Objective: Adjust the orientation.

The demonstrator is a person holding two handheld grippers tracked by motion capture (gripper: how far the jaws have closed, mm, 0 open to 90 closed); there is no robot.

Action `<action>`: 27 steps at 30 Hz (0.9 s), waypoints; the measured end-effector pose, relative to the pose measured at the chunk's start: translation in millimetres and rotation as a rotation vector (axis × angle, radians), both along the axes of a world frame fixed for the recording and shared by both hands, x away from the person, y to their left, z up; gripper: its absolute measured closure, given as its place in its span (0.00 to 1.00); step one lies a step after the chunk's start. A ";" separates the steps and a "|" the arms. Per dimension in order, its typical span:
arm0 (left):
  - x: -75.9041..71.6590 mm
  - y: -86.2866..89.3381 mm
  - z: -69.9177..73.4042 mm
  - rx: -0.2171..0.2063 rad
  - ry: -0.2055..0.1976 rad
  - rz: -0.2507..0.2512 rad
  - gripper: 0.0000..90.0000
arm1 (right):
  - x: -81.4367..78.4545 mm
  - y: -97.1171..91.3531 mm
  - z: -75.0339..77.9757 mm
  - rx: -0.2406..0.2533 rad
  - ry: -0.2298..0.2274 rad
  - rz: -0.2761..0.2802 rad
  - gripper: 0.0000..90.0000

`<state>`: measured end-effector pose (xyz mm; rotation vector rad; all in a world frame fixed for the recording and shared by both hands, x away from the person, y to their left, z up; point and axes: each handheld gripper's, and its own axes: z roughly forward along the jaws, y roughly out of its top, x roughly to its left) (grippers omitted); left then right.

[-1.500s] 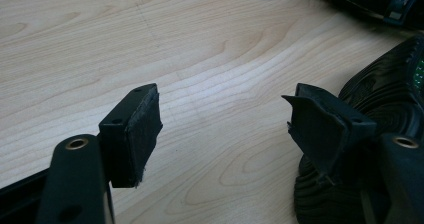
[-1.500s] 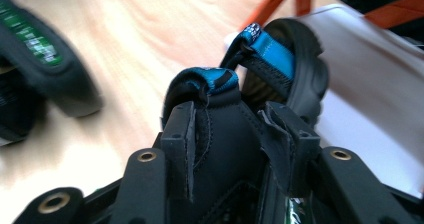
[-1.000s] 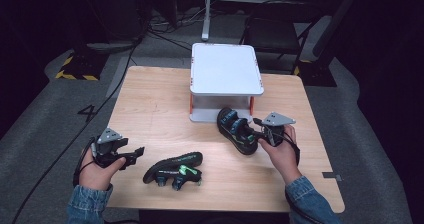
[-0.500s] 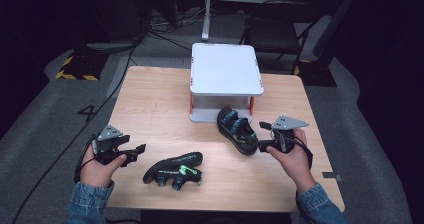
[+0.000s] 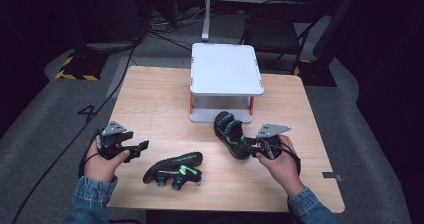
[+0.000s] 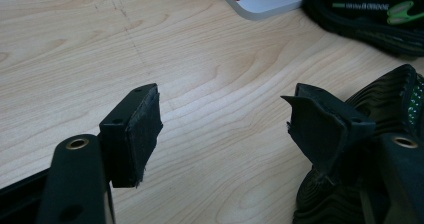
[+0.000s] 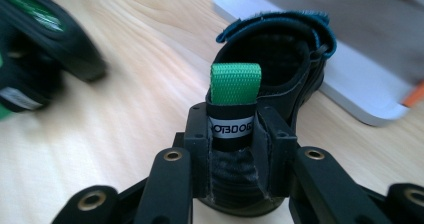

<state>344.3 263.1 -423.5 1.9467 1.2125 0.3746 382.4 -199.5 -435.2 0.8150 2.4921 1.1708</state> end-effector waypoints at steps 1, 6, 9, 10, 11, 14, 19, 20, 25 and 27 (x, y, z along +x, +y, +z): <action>0.2 -0.8 0.5 -0.004 0.000 0.001 0.32 | -10.0 5.9 3.9 0.011 0.018 -0.010 0.79; 3.6 -1.6 2.0 -0.010 -0.006 -0.008 0.32 | -31.5 18.0 9.7 0.007 0.050 -0.018 0.79; 6.8 -0.9 2.6 -0.015 -0.011 -0.010 0.32 | -47.8 29.7 9.2 -0.009 0.068 -0.005 0.78; 8.2 -0.8 2.8 -0.018 -0.013 -0.009 0.32 | -47.8 29.7 9.2 -0.009 0.068 -0.005 0.78; 9.4 -0.8 3.3 -0.023 -0.010 -0.009 0.32 | -51.2 32.7 8.5 -0.012 0.067 0.003 0.78; 13.5 -1.4 4.0 -0.032 -0.017 -0.009 0.32 | -61.2 42.2 6.0 -0.008 0.077 0.039 0.77; 18.7 -4.4 4.5 -0.031 -0.019 -0.021 0.32 | -67.6 50.1 -3.6 0.043 0.147 0.123 0.73; 19.3 -4.9 4.7 -0.033 -0.018 -0.020 0.32 | -67.4 50.5 -5.5 0.078 0.158 0.146 0.70; 21.5 -5.5 4.5 -0.034 -0.016 -0.019 0.32 | -65.8 45.5 -2.7 0.067 0.155 0.136 0.60; 21.9 -4.9 4.3 -0.036 -0.014 -0.021 0.32 | -66.9 43.9 3.1 0.052 0.121 0.135 0.54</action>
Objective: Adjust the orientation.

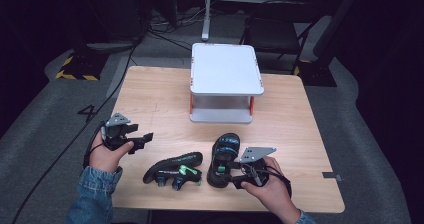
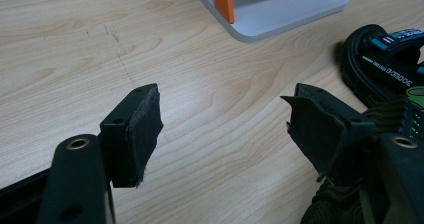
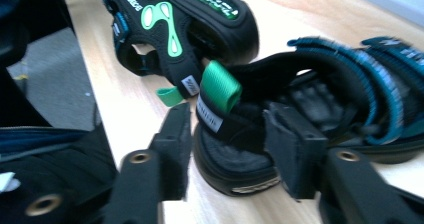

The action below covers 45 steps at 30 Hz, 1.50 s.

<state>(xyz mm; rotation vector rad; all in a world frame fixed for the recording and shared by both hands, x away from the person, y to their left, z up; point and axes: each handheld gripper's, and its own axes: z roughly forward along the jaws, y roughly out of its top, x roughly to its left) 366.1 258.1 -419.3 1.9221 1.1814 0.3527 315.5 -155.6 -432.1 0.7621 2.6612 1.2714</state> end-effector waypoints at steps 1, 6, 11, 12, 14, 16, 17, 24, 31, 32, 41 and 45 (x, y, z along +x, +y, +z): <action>0.0 0.2 -0.1 -0.002 0.001 0.003 0.32 | 0.0 0.0 0.0 0.000 0.000 0.000 0.54; 0.2 2.3 -0.5 0.000 0.005 0.007 0.32 | -0.4 -2.3 12.8 0.033 -0.070 0.001 0.46; -1.9 3.5 -0.8 0.001 0.005 0.015 0.32 | 1.4 0.8 18.0 0.045 -0.137 0.010 0.42; -2.3 4.0 -0.5 0.000 0.003 0.020 0.32 | 1.9 2.0 18.3 0.046 -0.142 0.013 0.42; -3.1 5.1 0.1 0.002 0.001 0.023 0.32 | 2.3 5.0 18.6 0.043 -0.152 0.020 0.42; -4.4 6.5 0.4 0.004 0.000 0.029 0.32 | 2.3 9.1 18.9 0.039 -0.159 0.035 0.42; -5.0 7.4 0.5 0.003 0.000 0.034 0.32 | 2.4 11.4 19.2 0.040 -0.164 0.041 0.42; -11.9 15.9 0.5 0.009 -0.003 0.074 0.32 | 4.5 31.9 20.0 0.035 -0.166 0.080 0.42; -20.0 25.7 -2.1 0.009 0.000 0.095 0.32 | 6.9 64.3 14.6 -0.029 -0.129 0.161 0.45; -20.6 27.4 -2.2 0.009 0.001 0.095 0.32 | 6.9 68.1 13.7 -0.036 -0.126 0.171 0.45; -21.1 28.3 -3.6 0.003 0.002 0.091 0.32 | 6.0 110.7 -1.2 -0.148 -0.114 0.267 0.34; -20.0 29.2 -4.0 -0.001 0.004 0.092 0.32 | 8.6 119.6 -10.2 -0.210 -0.143 0.280 0.33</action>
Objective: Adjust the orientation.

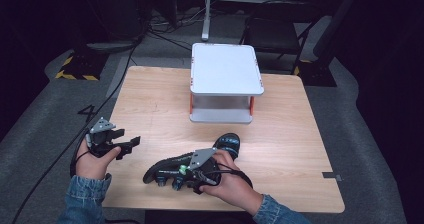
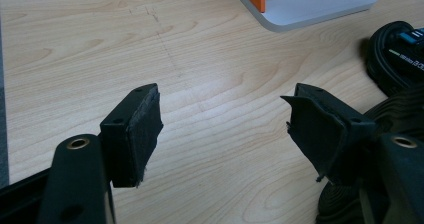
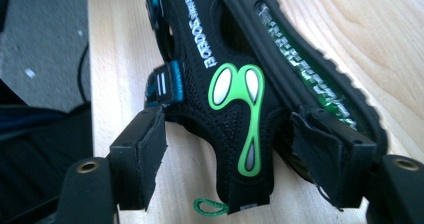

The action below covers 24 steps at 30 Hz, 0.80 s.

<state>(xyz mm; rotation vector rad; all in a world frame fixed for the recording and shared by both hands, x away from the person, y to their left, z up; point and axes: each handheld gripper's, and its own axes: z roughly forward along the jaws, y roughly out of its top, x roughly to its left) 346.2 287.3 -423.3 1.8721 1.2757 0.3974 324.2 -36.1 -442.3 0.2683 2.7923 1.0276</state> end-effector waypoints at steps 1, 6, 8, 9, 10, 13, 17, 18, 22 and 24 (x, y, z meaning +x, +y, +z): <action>0.4 0.0 -0.2 -0.002 0.001 0.001 0.32 | -0.2 1.5 -0.5 -0.016 -0.016 0.006 0.35; 3.3 -1.3 -1.6 0.002 0.002 -0.010 0.32 | -0.4 3.9 -3.7 -0.120 -0.073 -0.008 0.67; 4.0 -2.4 -1.9 0.001 0.006 -0.012 0.32 | 3.0 3.2 -6.9 -0.128 -0.053 -0.011 0.72; 4.5 -2.7 -2.1 0.002 0.006 -0.015 0.32 | 3.4 2.9 -7.1 -0.120 -0.056 -0.023 0.73; 4.7 -2.9 -2.1 0.002 0.010 -0.018 0.32 | 3.2 3.0 -6.1 -0.113 -0.057 -0.029 0.73; 5.9 -3.1 -2.7 0.001 0.009 -0.017 0.32 | 1.9 2.6 -1.3 -0.060 -0.033 -0.044 0.75; 7.2 -3.5 -3.2 0.003 0.009 -0.018 0.32 | 2.5 2.0 7.3 0.052 -0.011 -0.052 0.76; 7.2 -3.5 -3.2 0.003 0.009 -0.018 0.32 | 3.1 2.7 10.2 0.086 -0.009 -0.056 0.77; 6.9 -2.4 -2.9 -0.004 0.003 -0.013 0.32 | 3.7 4.1 23.8 0.195 -0.041 -0.063 0.78; 7.0 -1.3 -2.8 -0.003 0.000 -0.012 0.32 | 1.6 3.1 32.0 0.226 -0.078 -0.060 0.79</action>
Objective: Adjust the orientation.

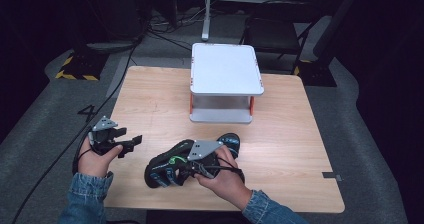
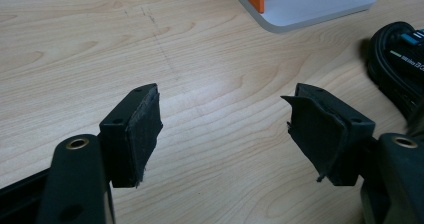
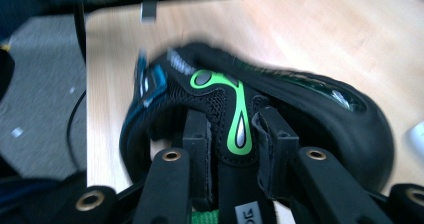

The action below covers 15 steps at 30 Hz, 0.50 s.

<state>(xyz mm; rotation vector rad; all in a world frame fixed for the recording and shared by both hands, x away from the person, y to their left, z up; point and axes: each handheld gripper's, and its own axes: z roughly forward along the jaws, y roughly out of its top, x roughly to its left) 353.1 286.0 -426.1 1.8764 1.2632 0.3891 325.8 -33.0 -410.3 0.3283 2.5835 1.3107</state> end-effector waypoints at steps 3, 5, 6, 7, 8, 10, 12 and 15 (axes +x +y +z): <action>0.2 1.0 -0.5 -0.004 0.003 0.005 0.32 | -3.6 -7.3 14.9 0.040 -0.065 -0.016 0.79; 0.5 0.9 -0.8 -0.005 0.003 0.007 0.32 | -3.3 -16.5 25.3 0.070 -0.082 -0.036 0.79; 0.4 0.6 -0.8 -0.008 0.006 0.006 0.32 | -2.6 -22.3 30.0 0.087 -0.087 -0.050 0.79; 0.5 0.3 -0.6 -0.006 0.007 0.004 0.32 | -1.9 -28.9 34.4 0.105 -0.091 -0.065 0.79; 0.8 0.0 -0.6 -0.005 0.006 0.002 0.32 | -1.2 -36.3 39.0 0.118 -0.094 -0.081 0.79; 1.6 -0.9 -0.7 -0.002 0.005 0.003 0.32 | -0.6 -52.9 47.2 0.148 -0.103 -0.117 0.79; 2.5 -2.4 -0.8 -0.001 0.009 0.001 0.32 | -0.4 -73.3 54.6 0.163 -0.115 -0.166 0.79; 4.6 -5.6 -1.3 0.000 0.011 -0.005 0.32 | 0.5 -101.5 57.7 0.182 -0.114 -0.233 0.79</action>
